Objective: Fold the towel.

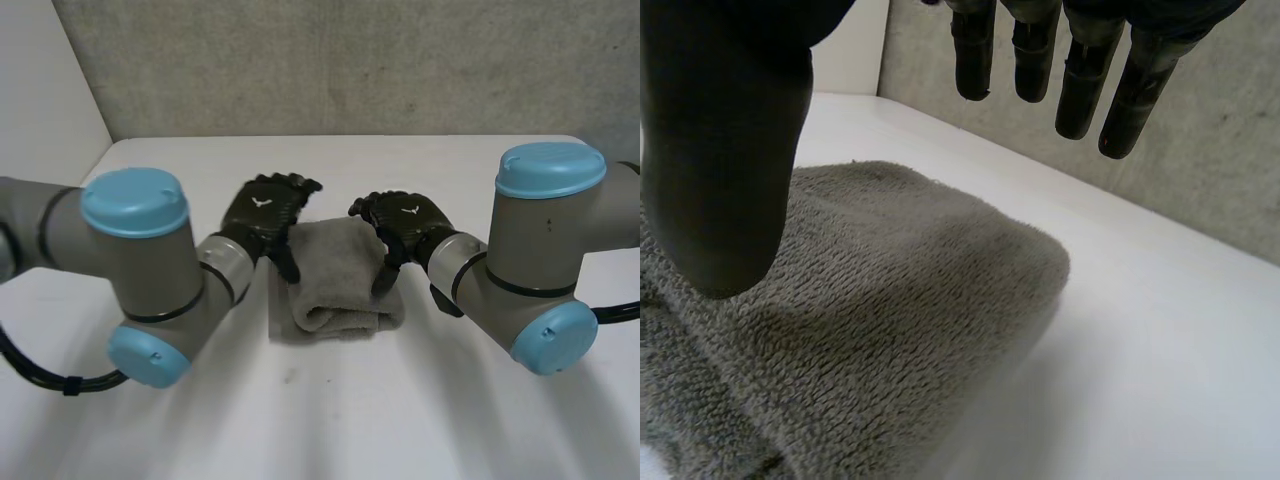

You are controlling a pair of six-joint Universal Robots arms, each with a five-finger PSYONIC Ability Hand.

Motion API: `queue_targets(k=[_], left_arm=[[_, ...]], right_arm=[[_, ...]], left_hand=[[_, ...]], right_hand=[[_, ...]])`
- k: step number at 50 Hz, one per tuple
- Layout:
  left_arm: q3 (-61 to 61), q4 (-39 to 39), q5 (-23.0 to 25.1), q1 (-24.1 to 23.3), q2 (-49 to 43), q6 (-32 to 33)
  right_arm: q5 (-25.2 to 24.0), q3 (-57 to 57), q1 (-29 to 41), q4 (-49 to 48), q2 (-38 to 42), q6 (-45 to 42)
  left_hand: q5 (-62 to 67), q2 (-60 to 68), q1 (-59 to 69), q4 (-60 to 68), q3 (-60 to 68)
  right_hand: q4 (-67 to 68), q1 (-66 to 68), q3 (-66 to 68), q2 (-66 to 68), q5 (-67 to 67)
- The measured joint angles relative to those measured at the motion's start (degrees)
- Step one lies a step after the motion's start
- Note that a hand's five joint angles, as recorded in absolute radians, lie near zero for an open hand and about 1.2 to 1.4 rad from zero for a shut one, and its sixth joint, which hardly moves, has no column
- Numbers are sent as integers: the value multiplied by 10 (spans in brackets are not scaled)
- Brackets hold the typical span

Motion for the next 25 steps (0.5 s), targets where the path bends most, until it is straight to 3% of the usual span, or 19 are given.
queue_targets(k=[8,25], left_arm=[[39,-34,-2,-23,-56,-36],[-1,-32,-22,-13,-87,-29]], right_arm=[[-6,-10,-4,-2,33,6],[-2,-58,3,1,111,-49]], left_hand=[[0,4,8,3,4],[0,5,11,5,6]], right_hand=[[0,0,0,0,0],[0,0,0,0,0]])
